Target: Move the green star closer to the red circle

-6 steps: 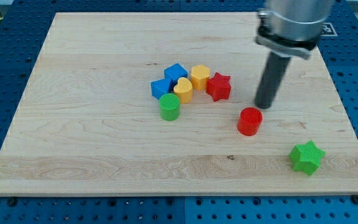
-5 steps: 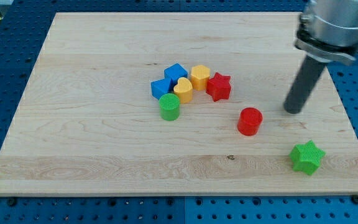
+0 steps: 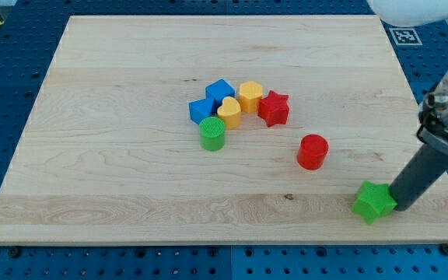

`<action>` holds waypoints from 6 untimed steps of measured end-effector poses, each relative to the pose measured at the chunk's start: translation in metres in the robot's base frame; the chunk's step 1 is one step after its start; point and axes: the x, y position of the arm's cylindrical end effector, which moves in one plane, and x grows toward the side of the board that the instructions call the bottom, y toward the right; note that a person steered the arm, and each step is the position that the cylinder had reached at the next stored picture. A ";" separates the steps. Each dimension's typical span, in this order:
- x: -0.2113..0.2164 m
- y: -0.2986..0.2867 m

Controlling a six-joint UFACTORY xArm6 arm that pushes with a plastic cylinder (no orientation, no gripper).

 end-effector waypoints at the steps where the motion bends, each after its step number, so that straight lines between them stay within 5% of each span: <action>1: 0.013 -0.006; 3: 0.036 -0.014; 6: 0.007 -0.071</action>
